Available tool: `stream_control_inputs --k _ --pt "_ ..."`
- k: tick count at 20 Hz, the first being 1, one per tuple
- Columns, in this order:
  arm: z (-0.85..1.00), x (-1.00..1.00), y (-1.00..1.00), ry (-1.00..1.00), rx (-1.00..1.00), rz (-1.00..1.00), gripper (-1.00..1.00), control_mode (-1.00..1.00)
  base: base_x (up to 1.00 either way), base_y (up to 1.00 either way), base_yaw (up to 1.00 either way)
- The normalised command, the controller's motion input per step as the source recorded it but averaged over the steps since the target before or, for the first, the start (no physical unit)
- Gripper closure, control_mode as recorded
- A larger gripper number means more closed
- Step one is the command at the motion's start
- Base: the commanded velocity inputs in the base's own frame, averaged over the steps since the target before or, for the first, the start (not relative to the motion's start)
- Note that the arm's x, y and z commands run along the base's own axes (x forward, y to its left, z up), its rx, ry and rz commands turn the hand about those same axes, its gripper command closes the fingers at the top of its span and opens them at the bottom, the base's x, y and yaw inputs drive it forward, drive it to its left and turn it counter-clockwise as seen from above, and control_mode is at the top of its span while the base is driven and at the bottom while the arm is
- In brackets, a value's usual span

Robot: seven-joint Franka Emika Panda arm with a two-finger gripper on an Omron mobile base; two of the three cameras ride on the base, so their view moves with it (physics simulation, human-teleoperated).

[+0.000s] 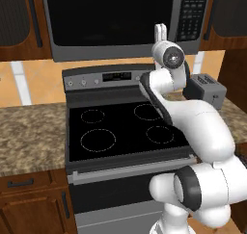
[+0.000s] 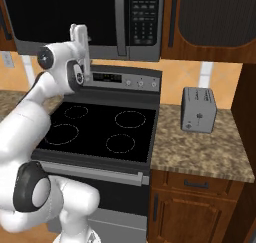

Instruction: Pick the potato from the sink and place it in the bowl. Then pick the bowl and place it in the microwave. Then close the microwave door and press the start button.

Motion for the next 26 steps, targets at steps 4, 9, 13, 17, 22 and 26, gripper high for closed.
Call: stream_control_inputs --k 4,9,13,17,22,26 --pt "0.48 -0.52 -0.83 -0.04 0.22 0.22 -1.00 -1.00 0.00 0.00 0.00" --pt "0.54 -0.08 -0.79 -0.01 0.15 0.19 -1.00 -1.00 0.00 0.00 0.00" --pt "0.04 -0.02 -0.37 0.04 0.03 0.06 -1.00 -1.00 0.00 0.00 0.00" --pt "-0.01 -0.04 -0.11 -0.01 -0.01 0.00 1.00 -1.00 0.00 0.00 0.00" --pt "0.04 0.04 -0.33 -0.14 0.02 0.00 1.00 -1.00 0.00 0.00 0.00" --pt "0.05 0.32 -0.10 -0.05 0.00 -0.01 1.00 -1.00 0.00 0.00 0.00"
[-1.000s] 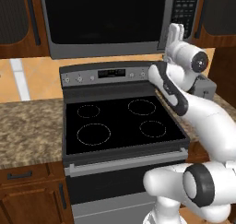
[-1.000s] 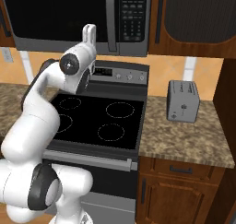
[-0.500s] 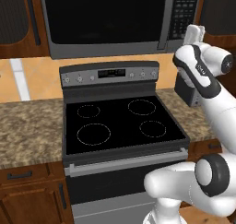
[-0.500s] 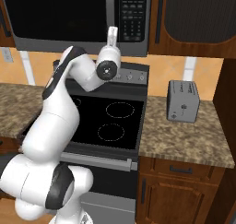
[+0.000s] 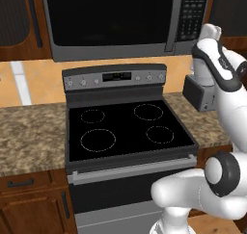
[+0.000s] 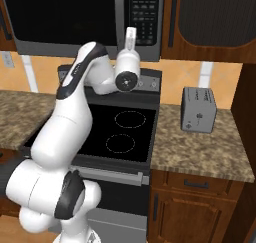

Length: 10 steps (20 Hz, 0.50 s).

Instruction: Pick the potato from the sink and place it in the bowl. Then pick the bowl and place it in the microwave. Then close the microwave door and press the start button.

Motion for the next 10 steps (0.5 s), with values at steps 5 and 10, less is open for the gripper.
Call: stream_control_inputs --k 5,10 --pt "0.04 0.37 0.00 0.00 0.00 0.00 1.00 -1.00 0.00 0.00 0.00" --pt "0.10 0.38 0.00 0.00 0.00 0.00 1.00 -1.00 0.00 0.00 0.00"
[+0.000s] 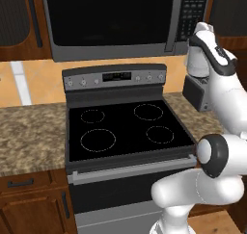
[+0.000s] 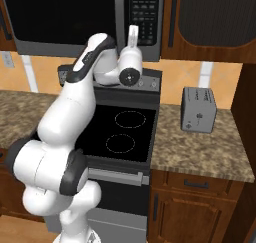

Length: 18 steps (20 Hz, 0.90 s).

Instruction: Pick the potato from the sink and place it in the bowl. Then pick the bowl and place it in the microwave. Then close the microwave door and press the start button.

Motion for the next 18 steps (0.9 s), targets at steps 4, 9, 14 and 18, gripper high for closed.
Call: stream_control_inputs --k 4,9,14,18 --pt "0.13 0.40 -0.18 0.00 0.02 0.00 1.00 -1.00 0.00 0.00 0.00" --pt "0.00 0.44 -0.12 0.00 0.00 0.00 1.00 -1.00 0.00 0.00 0.00" --pt "0.00 0.49 0.00 0.00 0.00 0.00 1.00 -1.00 0.00 0.00 0.00" --pt "0.00 0.52 0.00 0.00 0.00 0.00 1.00 -1.00 0.00 0.00 0.00"
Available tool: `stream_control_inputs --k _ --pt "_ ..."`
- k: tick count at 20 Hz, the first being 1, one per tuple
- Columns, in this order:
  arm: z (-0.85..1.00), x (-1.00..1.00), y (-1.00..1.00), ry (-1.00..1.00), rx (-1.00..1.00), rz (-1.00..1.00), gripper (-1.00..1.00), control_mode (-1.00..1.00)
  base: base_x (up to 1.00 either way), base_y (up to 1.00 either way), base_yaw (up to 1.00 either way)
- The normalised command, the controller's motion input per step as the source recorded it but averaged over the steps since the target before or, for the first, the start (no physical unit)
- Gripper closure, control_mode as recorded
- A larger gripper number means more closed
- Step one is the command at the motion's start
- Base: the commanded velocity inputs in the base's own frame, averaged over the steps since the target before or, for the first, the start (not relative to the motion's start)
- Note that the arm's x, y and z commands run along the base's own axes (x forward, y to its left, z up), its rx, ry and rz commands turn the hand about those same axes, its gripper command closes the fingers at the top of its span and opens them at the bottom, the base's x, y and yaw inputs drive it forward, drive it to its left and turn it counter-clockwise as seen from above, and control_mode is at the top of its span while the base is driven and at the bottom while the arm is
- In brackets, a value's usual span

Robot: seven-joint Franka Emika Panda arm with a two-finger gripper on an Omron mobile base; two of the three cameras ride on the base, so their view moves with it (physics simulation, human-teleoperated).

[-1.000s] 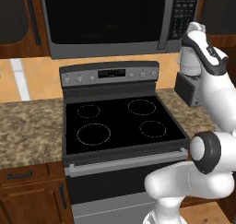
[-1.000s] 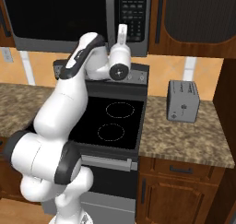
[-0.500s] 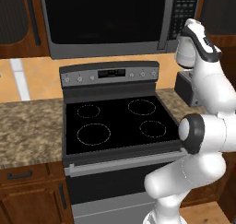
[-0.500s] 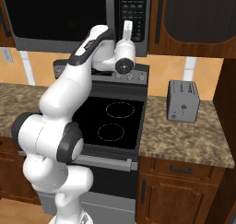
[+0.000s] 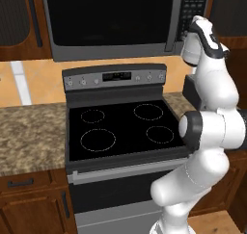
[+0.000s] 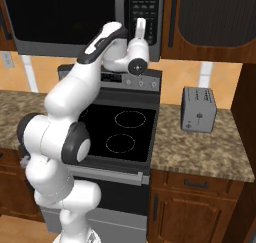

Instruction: Pick the potato from the sink and place it in the bowl. Then pick the bowl and place it in the microwave. Then close the microwave door and press the start button.

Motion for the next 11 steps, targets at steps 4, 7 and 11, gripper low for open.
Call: stream_control_inputs --k 4,7,11 --pt "-0.04 0.13 0.00 -0.02 0.00 0.00 1.00 -1.00 0.00 0.00 0.00" --pt "-0.09 -0.56 -0.04 -0.06 0.00 0.01 1.00 -1.00 0.00 0.00 0.00" --pt "0.00 -0.96 -0.33 -0.13 0.03 0.03 1.00 -1.00 0.00 0.00 0.00"
